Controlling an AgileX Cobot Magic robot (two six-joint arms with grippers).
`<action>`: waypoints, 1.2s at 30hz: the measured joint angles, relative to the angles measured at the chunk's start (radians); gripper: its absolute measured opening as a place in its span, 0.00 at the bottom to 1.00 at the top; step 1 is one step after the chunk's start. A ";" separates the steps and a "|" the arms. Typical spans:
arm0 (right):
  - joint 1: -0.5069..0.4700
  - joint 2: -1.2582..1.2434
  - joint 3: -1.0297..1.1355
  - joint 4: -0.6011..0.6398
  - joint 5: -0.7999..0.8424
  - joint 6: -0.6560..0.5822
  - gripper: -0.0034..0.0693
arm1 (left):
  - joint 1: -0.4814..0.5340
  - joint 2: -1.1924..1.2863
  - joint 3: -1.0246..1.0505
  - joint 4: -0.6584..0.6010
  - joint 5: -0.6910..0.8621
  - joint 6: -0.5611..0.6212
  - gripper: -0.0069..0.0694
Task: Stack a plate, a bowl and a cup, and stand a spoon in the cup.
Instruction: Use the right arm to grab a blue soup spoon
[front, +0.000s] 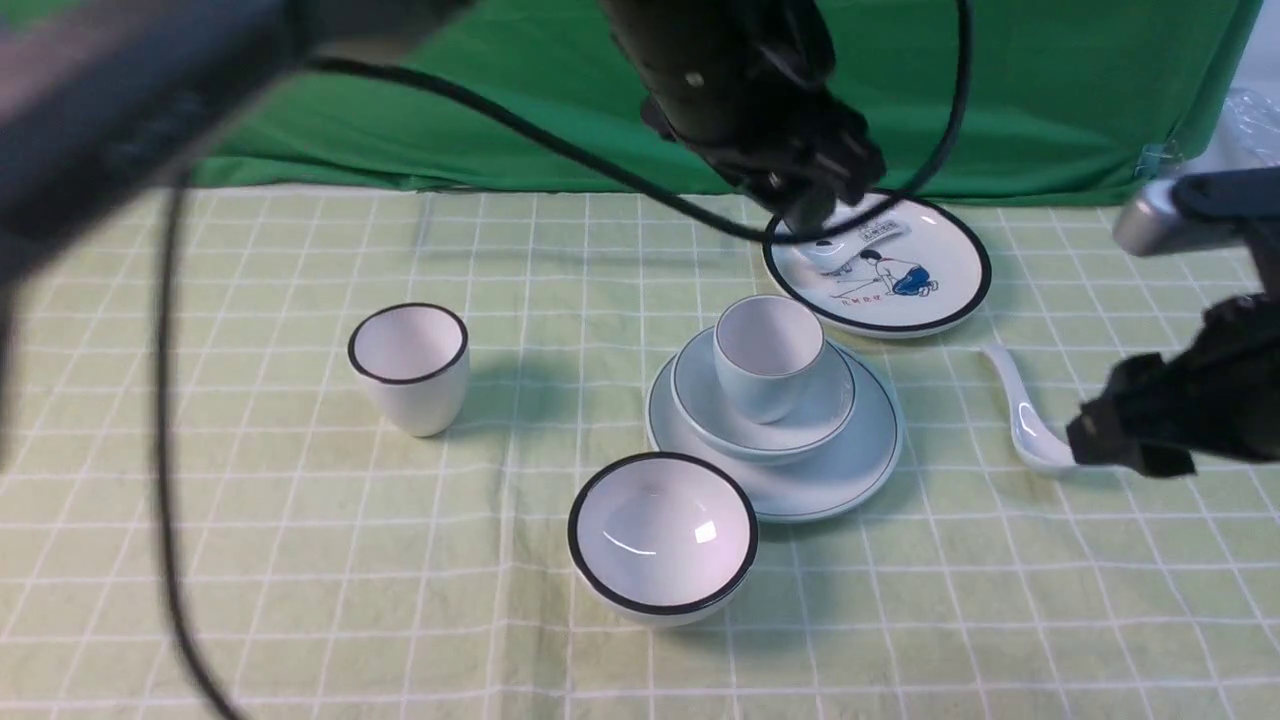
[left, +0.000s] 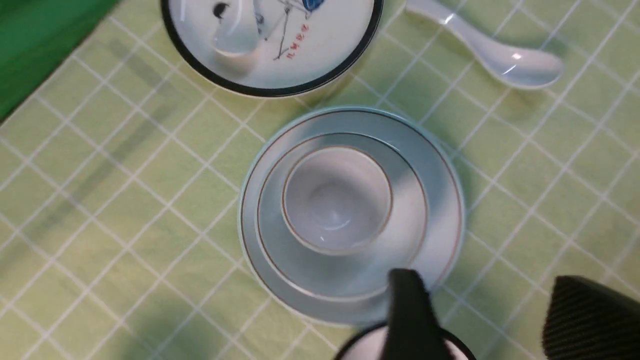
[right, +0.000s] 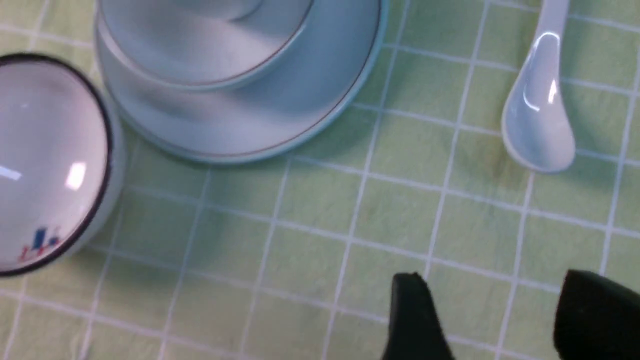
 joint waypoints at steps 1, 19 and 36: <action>-0.019 0.067 -0.056 -0.002 0.009 0.003 0.63 | -0.003 -0.072 0.071 0.000 -0.001 -0.016 0.38; -0.107 0.794 -0.683 -0.076 0.157 0.007 0.62 | -0.006 -0.939 1.070 0.014 -0.461 -0.042 0.10; -0.107 0.842 -0.716 -0.101 0.156 -0.067 0.28 | -0.006 -0.944 1.076 -0.019 -0.473 -0.046 0.10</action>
